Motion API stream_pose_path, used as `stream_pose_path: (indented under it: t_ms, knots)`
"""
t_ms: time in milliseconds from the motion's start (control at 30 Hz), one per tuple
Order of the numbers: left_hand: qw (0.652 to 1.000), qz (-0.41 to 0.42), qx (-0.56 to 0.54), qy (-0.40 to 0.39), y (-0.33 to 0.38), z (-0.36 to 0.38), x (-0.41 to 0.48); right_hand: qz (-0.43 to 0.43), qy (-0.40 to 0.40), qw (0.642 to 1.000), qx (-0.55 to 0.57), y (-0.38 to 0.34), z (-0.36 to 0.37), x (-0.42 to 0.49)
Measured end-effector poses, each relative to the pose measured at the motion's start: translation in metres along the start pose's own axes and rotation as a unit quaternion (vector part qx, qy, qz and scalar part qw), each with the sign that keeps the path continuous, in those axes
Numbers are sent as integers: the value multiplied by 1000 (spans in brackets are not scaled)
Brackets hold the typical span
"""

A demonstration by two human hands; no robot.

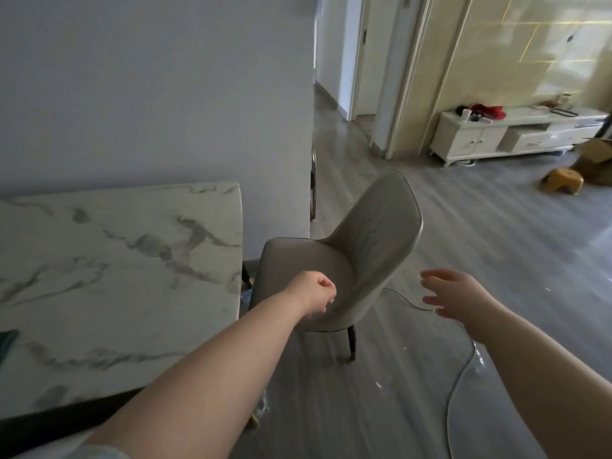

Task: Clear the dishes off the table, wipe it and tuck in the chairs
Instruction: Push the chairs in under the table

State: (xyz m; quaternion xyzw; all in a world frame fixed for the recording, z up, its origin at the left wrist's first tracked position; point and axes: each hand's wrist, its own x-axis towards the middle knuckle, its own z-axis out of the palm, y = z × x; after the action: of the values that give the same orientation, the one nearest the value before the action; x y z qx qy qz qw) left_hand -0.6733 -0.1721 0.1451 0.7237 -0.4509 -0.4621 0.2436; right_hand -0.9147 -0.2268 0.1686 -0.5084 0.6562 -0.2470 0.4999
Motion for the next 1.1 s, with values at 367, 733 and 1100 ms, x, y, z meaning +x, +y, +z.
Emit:
stream_pose_path:
  t_ms: [367,733,1100]
  knots:
    - [999,29,-1,30,148,54,197,-66,-6,995,-68,-67,-88,208]
    - [998,-67,-5,6,237,71,333,-23,-105,985,-134,-157,-103,425]
    - [941,-282,-100,157,215,89,325,40,-319,930,-176,-178,-19,563]
